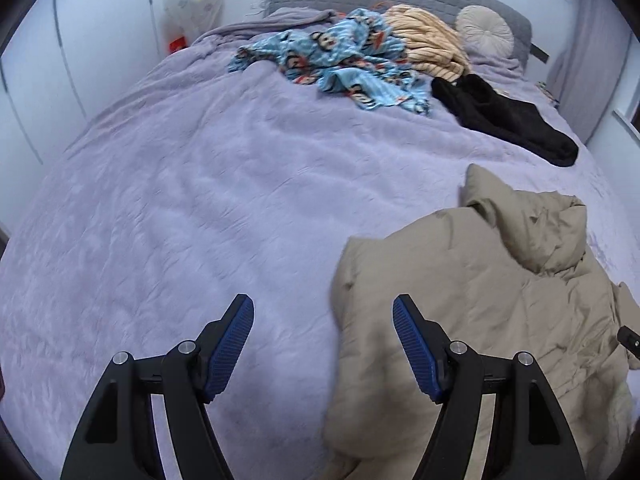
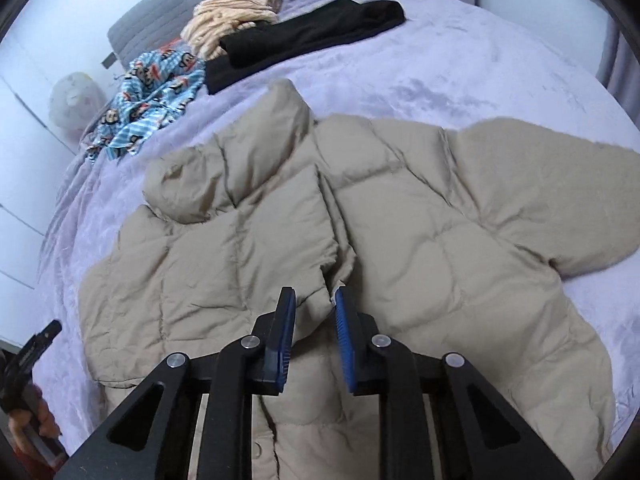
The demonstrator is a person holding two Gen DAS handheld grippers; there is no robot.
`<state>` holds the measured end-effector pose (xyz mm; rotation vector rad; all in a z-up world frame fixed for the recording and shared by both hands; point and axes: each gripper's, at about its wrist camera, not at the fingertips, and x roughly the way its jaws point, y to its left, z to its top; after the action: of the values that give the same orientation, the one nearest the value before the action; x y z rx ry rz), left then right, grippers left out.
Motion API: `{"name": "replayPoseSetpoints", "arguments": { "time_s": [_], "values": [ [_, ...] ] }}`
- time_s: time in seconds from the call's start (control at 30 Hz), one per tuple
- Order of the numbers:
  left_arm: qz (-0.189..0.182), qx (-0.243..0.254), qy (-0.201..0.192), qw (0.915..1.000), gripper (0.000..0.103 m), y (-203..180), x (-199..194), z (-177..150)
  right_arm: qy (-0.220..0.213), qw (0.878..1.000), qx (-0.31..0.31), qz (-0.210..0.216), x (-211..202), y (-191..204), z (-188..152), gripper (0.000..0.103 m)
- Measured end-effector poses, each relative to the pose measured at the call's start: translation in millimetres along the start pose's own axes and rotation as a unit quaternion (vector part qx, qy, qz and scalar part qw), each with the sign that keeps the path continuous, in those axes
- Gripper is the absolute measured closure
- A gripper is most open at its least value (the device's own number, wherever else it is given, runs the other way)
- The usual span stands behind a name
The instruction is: Fold large clothes
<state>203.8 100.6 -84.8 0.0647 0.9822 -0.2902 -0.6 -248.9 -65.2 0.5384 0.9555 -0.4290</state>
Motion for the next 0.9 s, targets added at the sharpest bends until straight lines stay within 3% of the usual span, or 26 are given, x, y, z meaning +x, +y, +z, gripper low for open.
{"name": "replayPoseSetpoints", "arguments": {
  "time_s": [0.1,0.2,0.27,0.37,0.4,0.47,0.53,0.63,0.7,0.77,0.87,0.9],
  "values": [
    [0.011,0.018,0.018,0.9996,0.030,-27,28,1,0.000,0.998,-0.051,0.043,5,29,14,0.080],
    [0.026,0.014,0.051,0.9983,0.029,-31,53,-16,0.022,0.993,-0.087,0.073,24,57,19,0.080],
    [0.025,0.003,0.052,0.9983,0.029,-29,60,-26,0.040,0.991,-0.105,0.070,40,66,14,0.080],
    [0.025,-0.006,0.054,0.9982,0.029,-28,64,-28,0.056,0.991,-0.118,0.005,64,58,7,0.081],
    [0.024,-0.006,0.055,0.9982,0.029,-28,64,-27,0.045,0.992,-0.108,-0.045,64,46,7,0.080],
    [0.026,0.001,0.055,0.9982,0.029,-30,66,-27,0.025,0.994,-0.053,-0.096,55,15,10,0.080],
    [0.028,0.008,0.052,0.9982,0.029,-32,65,-31,-0.002,0.994,0.020,-0.111,34,-19,13,0.080],
    [0.033,0.012,0.049,0.9982,0.029,-33,65,-32,-0.042,0.997,0.023,-0.057,8,-26,20,0.080],
    [0.037,0.009,0.051,0.9980,0.028,-34,67,-31,-0.008,0.999,-0.025,0.021,17,-5,24,0.080],
    [0.049,0.005,0.052,0.9974,0.020,-33,69,-31,0.038,0.995,-0.056,0.073,41,14,23,0.080],
    [0.036,-0.002,0.060,0.9975,0.020,-28,73,-31,0.066,0.993,-0.087,0.050,79,24,13,0.081],
    [0.033,-0.004,0.061,0.9976,0.020,-27,74,-31,0.079,0.993,-0.080,0.046,93,17,8,0.086]
  ]
}}
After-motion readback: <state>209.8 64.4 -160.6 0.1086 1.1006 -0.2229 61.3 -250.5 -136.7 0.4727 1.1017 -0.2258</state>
